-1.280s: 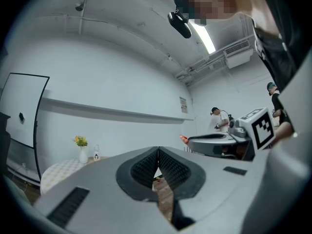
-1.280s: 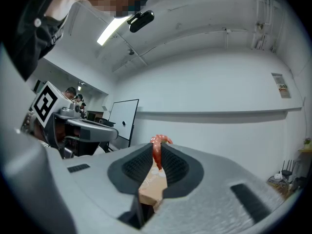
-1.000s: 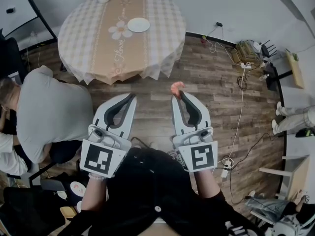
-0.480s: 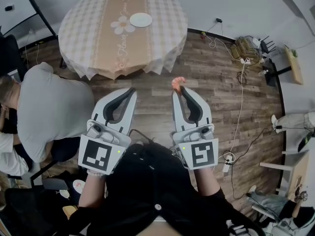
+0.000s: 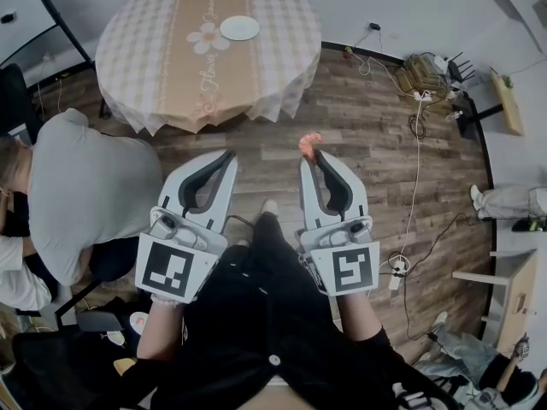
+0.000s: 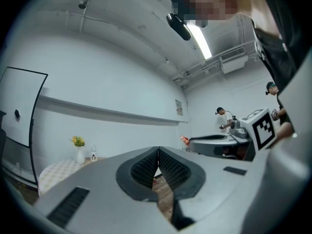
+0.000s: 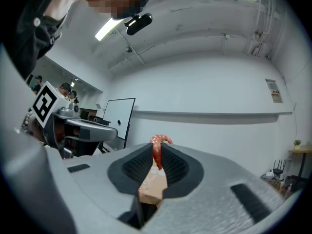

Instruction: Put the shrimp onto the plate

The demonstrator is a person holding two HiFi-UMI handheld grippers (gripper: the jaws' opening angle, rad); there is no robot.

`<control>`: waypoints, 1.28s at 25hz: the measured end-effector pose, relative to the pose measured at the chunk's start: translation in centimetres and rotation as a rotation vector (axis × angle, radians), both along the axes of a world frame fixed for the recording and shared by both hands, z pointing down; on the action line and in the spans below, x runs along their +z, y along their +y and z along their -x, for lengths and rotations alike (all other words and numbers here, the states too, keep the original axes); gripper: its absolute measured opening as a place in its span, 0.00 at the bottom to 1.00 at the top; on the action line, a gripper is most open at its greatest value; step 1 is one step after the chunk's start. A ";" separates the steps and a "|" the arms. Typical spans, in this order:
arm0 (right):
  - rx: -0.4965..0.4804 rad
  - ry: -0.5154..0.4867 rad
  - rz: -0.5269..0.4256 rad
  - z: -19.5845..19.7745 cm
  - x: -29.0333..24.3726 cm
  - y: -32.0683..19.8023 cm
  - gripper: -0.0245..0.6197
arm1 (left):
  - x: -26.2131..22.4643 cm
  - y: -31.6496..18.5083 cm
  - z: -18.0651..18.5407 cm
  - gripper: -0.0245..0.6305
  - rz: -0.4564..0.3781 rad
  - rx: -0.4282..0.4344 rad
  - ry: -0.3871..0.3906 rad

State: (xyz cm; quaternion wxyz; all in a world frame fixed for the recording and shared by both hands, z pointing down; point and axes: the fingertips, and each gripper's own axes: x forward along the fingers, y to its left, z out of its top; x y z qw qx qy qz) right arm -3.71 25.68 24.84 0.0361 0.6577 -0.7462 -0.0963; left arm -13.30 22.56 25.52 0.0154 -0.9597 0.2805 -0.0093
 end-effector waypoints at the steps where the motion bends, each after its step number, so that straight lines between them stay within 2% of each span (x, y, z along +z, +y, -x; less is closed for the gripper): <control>1: 0.000 0.000 0.000 -0.2 0.0 -0.1 0.10 | 0.0 -0.1 -0.1 0.04 0.001 0.000 0.000; 11: -0.026 -0.002 0.003 -2.3 0.5 -3.4 0.10 | 0.2 -3.0 -2.4 0.04 0.000 -0.020 0.002; 19: -0.059 -0.020 0.010 -5.4 0.9 -7.7 0.10 | 0.3 -6.7 -5.6 0.04 0.001 -0.042 -0.016; 32: -0.171 -0.024 0.005 -10.1 0.2 -15.2 0.10 | -0.4 -12.8 -9.9 0.04 -0.003 -0.157 -0.025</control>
